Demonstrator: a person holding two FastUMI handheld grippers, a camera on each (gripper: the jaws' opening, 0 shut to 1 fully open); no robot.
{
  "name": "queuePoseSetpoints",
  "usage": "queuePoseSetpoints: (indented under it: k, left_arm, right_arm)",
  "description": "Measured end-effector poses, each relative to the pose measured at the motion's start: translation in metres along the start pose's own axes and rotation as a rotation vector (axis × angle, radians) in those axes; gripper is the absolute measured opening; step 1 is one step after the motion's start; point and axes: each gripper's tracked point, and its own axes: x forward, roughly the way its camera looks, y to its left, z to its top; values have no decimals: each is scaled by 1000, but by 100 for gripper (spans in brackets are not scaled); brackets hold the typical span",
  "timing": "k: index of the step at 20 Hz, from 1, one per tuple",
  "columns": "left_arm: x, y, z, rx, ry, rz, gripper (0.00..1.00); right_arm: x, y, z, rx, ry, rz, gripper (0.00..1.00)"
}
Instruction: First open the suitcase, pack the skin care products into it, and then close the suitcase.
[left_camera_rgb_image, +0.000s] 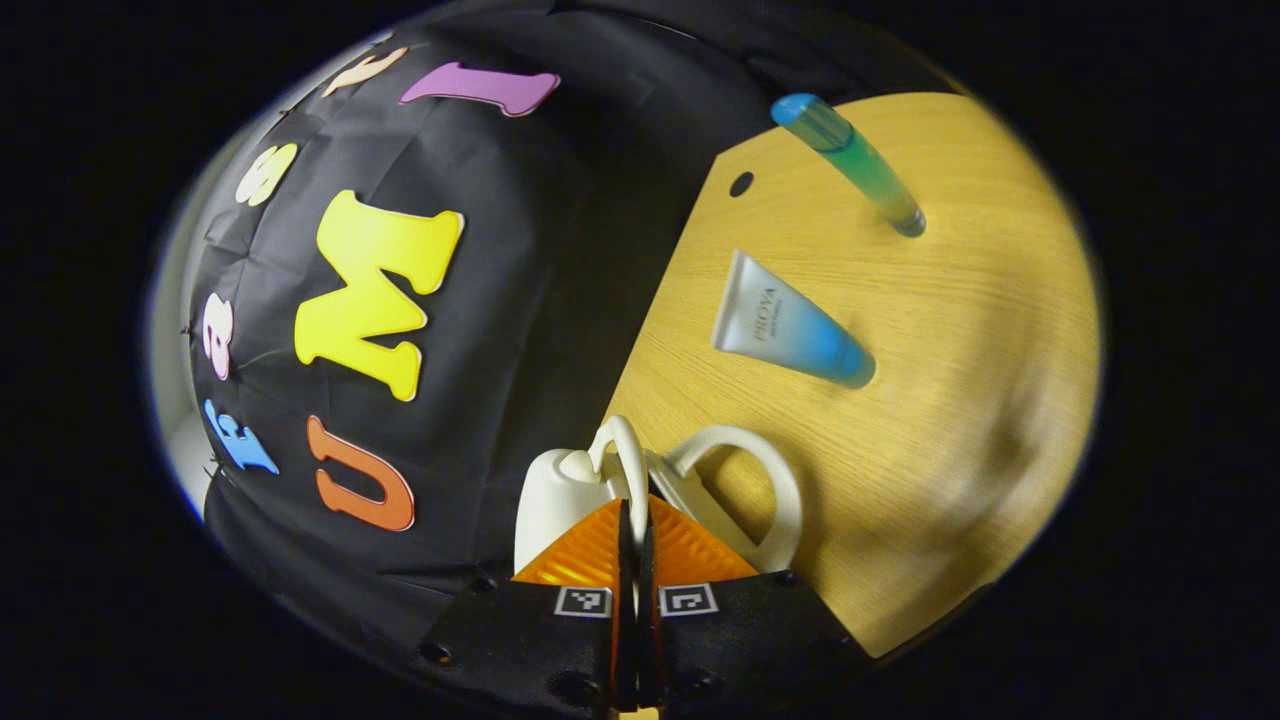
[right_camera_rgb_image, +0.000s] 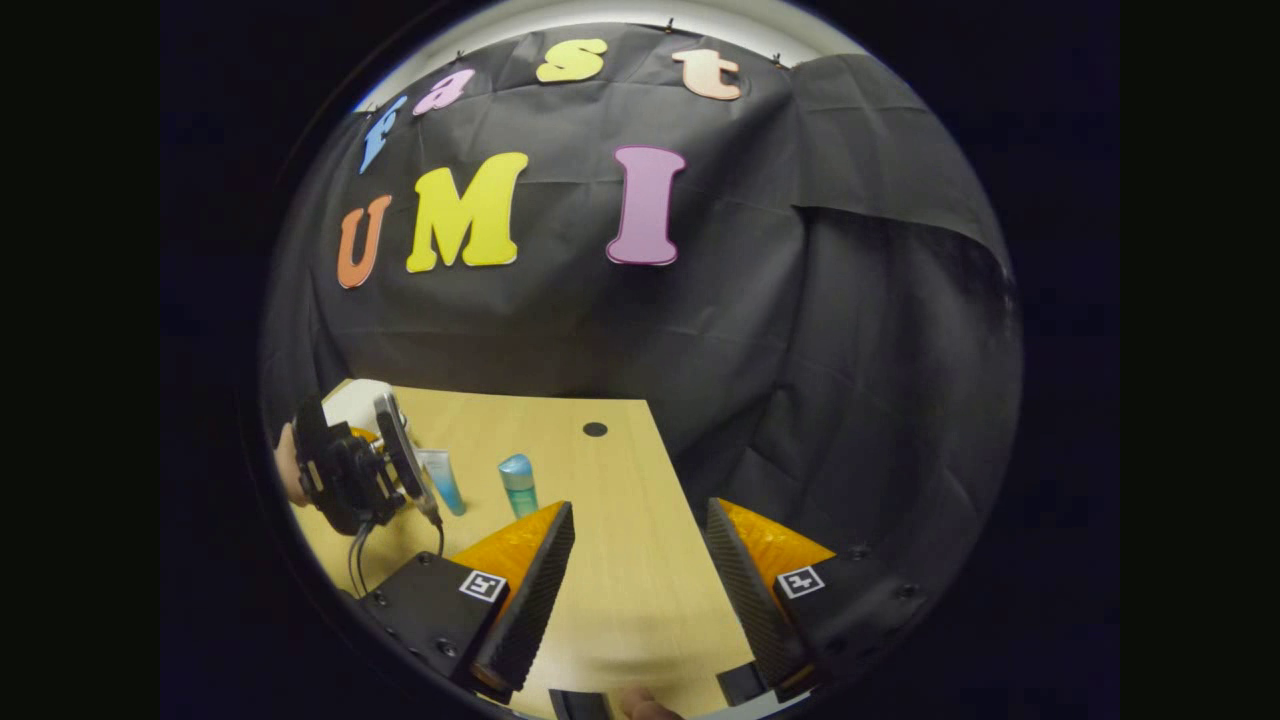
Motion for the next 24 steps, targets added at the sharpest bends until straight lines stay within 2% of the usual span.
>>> queuePoseSetpoints:
  k: [5,11,18,22,24]
  left_arm:
    - [-19,61,-3,-163,-9,9,3]
    - [-39,145,-50,-388,13,37,3]
    - [-27,237,-156,-521,57,136,3]
    - [-3,255,-239,-541,111,164,3]
    - [11,253,-274,-564,128,145,3]
  right_arm:
    - [6,43,9,-22,2,49,80]
    - [15,97,17,-32,17,92,78]
    - [12,141,18,-44,38,85,78]
    - [8,162,8,-34,74,65,79]
    - [5,170,6,-59,78,59,80]
